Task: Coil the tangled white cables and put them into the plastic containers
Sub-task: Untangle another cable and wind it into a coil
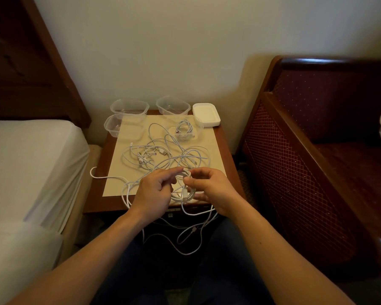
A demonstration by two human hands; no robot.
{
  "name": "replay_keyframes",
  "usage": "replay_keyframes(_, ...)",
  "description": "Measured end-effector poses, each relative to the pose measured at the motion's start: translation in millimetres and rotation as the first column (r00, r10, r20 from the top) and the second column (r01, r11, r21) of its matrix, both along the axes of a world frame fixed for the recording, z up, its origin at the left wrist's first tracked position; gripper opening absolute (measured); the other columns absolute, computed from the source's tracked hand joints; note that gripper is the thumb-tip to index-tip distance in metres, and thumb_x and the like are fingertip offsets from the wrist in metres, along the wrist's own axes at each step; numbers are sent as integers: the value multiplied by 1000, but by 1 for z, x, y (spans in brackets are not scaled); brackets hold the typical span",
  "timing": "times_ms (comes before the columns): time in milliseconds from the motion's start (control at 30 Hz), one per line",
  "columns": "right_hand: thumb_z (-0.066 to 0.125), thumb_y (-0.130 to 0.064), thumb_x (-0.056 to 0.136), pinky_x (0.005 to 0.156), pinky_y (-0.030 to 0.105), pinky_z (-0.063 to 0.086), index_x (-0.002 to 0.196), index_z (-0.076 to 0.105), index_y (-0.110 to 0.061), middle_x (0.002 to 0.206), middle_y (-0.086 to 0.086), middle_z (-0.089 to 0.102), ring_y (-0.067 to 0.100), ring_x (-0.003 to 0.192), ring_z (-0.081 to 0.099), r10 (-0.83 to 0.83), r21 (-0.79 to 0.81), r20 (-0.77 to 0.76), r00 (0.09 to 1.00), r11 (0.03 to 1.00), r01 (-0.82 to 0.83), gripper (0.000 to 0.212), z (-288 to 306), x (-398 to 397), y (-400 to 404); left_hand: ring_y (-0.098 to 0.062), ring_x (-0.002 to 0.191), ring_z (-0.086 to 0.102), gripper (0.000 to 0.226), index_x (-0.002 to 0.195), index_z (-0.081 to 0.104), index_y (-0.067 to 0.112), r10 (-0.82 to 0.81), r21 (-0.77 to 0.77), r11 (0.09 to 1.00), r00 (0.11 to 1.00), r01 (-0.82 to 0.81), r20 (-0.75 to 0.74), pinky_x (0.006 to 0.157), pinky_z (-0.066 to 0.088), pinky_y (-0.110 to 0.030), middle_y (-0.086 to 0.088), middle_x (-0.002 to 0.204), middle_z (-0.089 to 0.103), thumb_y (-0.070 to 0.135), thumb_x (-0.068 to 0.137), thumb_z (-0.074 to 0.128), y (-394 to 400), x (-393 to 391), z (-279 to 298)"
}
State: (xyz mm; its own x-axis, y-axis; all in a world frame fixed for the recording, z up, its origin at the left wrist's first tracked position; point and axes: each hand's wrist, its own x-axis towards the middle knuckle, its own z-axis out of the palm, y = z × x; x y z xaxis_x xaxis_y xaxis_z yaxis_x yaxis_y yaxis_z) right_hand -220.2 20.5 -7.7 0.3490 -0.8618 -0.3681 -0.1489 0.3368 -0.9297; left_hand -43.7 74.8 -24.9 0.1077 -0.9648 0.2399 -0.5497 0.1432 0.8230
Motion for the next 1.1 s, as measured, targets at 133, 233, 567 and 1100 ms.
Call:
replay_keyframes(133, 74, -13, 90, 74, 47, 62, 91, 75, -13, 87, 11, 76, 23, 76, 73, 76, -237, -187, 979, 964, -120, 2, -5, -1, -1, -3, 72, 58, 51, 121, 73, 29, -13, 61, 998, 995, 19, -99, 68, 46, -15, 4, 87, 65, -9, 95, 49, -5, -3, -2)
replay_keyframes(233, 71, -17, 89, 70, 40, 60, 83, 72, -21, 75, 0, 74, 8, 65, 69, 27, -415, -408, 912, 884, -212, 7, -7, -2, -6, -2, 68, 56, 46, 116, 74, 34, -32, 135, 989, 987, 54, -155, 68, 52, -23, 7, 81, 64, -2, 100, 51, -7, -5, -5)
replay_keyframes(567, 67, -23, 86, 61, 38, 53, 78, 65, -20, 71, -2, 67, 14, 65, 62, -71, -496, -524, 849, 836, -236, 9, 7, 3, -16, -8, 66, 53, 35, 122, 71, 17, -36, 228, 964, 916, 138, -400, 59, 51, -23, -3, 78, 58, -1, 104, 48, -20, -2, 3)
replay_keyframes(1100, 78, -17, 82, 60, 40, 58, 74, 67, -6, 62, 10, 69, 16, 49, 67, -118, -319, -312, 943, 948, 13, 18, 4, 9, -16, -12, 61, 48, 30, 121, 68, 15, -34, 242, 954, 866, 177, -498, 47, 46, -23, -5, 75, 56, 1, 104, 47, -19, -5, 8)
